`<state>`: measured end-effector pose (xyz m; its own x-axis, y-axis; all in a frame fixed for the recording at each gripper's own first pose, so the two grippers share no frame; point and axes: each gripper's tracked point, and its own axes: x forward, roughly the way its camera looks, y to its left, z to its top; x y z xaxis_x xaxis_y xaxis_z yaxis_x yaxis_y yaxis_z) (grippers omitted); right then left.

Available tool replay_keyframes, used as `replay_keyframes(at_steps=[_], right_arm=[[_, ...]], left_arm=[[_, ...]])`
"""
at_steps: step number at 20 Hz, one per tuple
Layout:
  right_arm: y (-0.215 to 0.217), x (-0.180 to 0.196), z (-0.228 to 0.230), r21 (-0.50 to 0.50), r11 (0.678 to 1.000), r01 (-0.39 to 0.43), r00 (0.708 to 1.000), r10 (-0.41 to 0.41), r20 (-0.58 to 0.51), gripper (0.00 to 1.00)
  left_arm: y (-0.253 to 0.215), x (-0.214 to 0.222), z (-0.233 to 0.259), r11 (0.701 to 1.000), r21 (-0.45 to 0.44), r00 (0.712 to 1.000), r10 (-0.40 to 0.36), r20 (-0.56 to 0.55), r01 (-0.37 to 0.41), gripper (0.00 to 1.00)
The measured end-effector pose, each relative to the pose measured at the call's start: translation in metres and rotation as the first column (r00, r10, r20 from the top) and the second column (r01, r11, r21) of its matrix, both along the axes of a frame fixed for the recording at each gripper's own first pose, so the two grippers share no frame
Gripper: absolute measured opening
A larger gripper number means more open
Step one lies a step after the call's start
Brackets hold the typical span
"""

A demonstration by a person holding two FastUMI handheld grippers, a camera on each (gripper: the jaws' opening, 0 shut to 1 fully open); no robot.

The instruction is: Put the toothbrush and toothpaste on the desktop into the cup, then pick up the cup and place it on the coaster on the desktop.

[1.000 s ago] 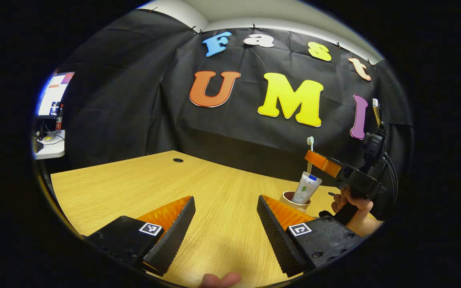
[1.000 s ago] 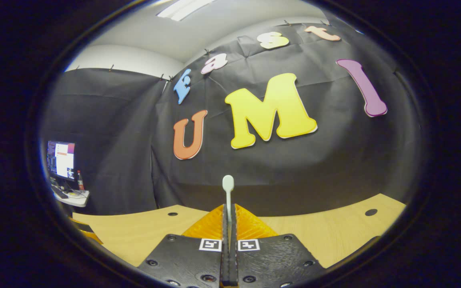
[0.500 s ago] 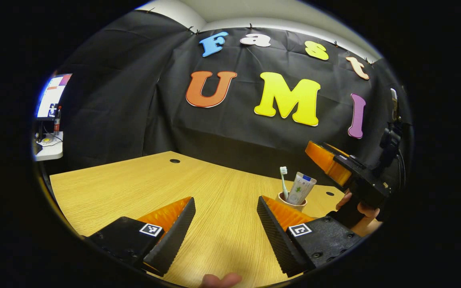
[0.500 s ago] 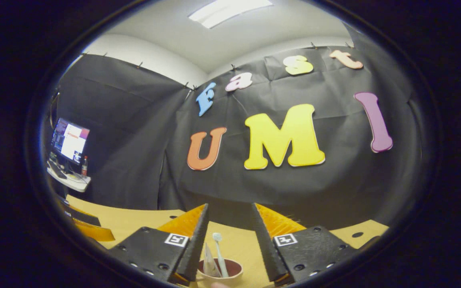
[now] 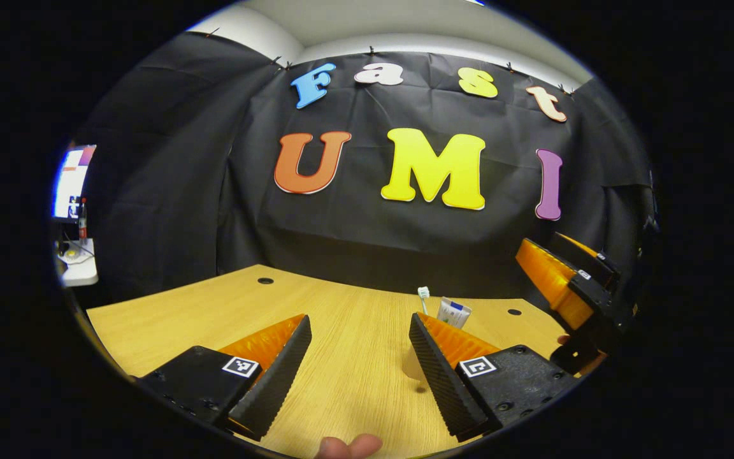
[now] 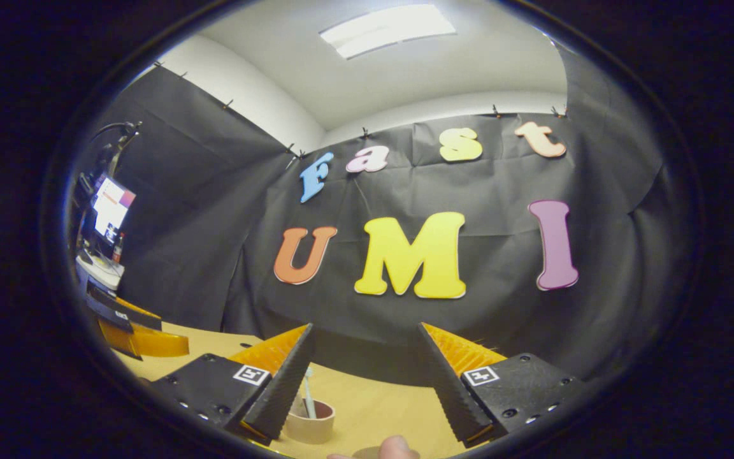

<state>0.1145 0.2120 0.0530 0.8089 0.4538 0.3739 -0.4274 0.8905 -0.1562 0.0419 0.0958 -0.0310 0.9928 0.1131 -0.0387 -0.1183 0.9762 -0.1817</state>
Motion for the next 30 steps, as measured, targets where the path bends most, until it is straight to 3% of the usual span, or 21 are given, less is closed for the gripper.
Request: replay_keyframes(at_steps=[5, 8, 10, 12, 14, 15, 16, 18, 20, 22, 24, 28, 30], right_arm=[[-0.073, -0.037, -0.002, 0.028, 0.997, 0.076, 0.996, -0.074, -0.055, 0.94], [-0.123, -0.052, -0.022, 0.037, 0.990, 0.135, 0.980, -0.128, -0.154, 0.94], [-0.154, -0.061, -0.038, 0.039, 0.984, 0.176, 0.963, -0.165, -0.211, 0.94], [-0.185, -0.072, -0.057, 0.019, 0.974, 0.224, 0.946, -0.212, -0.246, 0.94], [-0.211, -0.080, -0.072, 0.018, 0.963, 0.269, 0.923, -0.252, -0.290, 0.94], [-0.221, -0.087, -0.078, 0.028, 0.960, 0.278, 0.914, -0.255, -0.314, 0.94], [-0.229, -0.092, -0.080, 0.040, 0.955, 0.293, 0.907, -0.265, -0.328, 0.96], [-0.245, -0.098, -0.077, 0.046, 0.943, 0.329, 0.899, -0.298, -0.322, 0.94], [-0.254, -0.109, -0.074, 0.059, 0.937, 0.344, 0.899, -0.310, -0.311, 0.95], [-0.252, -0.111, -0.072, 0.075, 0.937, 0.340, 0.901, -0.302, -0.311, 0.96], [-0.251, -0.110, -0.075, 0.058, 0.940, 0.337, 0.900, -0.303, -0.313, 0.96], [-0.258, -0.113, -0.077, 0.001, 0.934, 0.358, 0.893, -0.342, -0.292, 0.96], [-0.255, -0.114, -0.078, 0.006, 0.936, 0.351, 0.895, -0.334, -0.296, 0.96]], left_arm=[[-0.011, 0.012, 0.048, 0.998, 0.004, 0.998, -0.055, 0.011, 0.055, 0.98], [-0.033, 0.026, 0.075, 0.988, 0.004, 0.988, -0.155, -0.020, 0.155, 0.98], [-0.049, 0.041, 0.080, 0.974, -0.017, 0.970, -0.228, -0.087, 0.228, 0.97], [-0.064, 0.056, 0.075, 0.954, -0.024, 0.934, -0.298, -0.196, 0.299, 0.97], [-0.069, 0.068, 0.059, 0.943, 0.020, 0.898, -0.311, -0.311, 0.333, 0.98], [-0.073, 0.073, 0.047, 0.933, 0.041, 0.868, -0.316, -0.382, 0.358, 0.98], [-0.083, 0.072, 0.025, 0.918, 0.014, 0.814, -0.344, -0.469, 0.397, 1.00], [-0.103, 0.057, -0.019, 0.895, -0.113, 0.678, -0.404, -0.614, 0.432, 1.00], [-0.111, 0.046, -0.045, 0.888, -0.187, 0.566, -0.417, -0.711, 0.420, 1.00], [-0.117, 0.040, -0.063, 0.889, -0.220, 0.477, -0.409, -0.778, 0.402, 0.99], [-0.122, 0.035, -0.064, 0.888, -0.231, 0.408, -0.397, -0.822, 0.398, 0.99], [-0.128, 0.032, -0.057, 0.880, -0.181, 0.319, -0.341, -0.884, 0.440, 0.99], [-0.138, 0.026, -0.059, 0.881, -0.214, 0.258, -0.343, -0.903, 0.422, 0.99]])
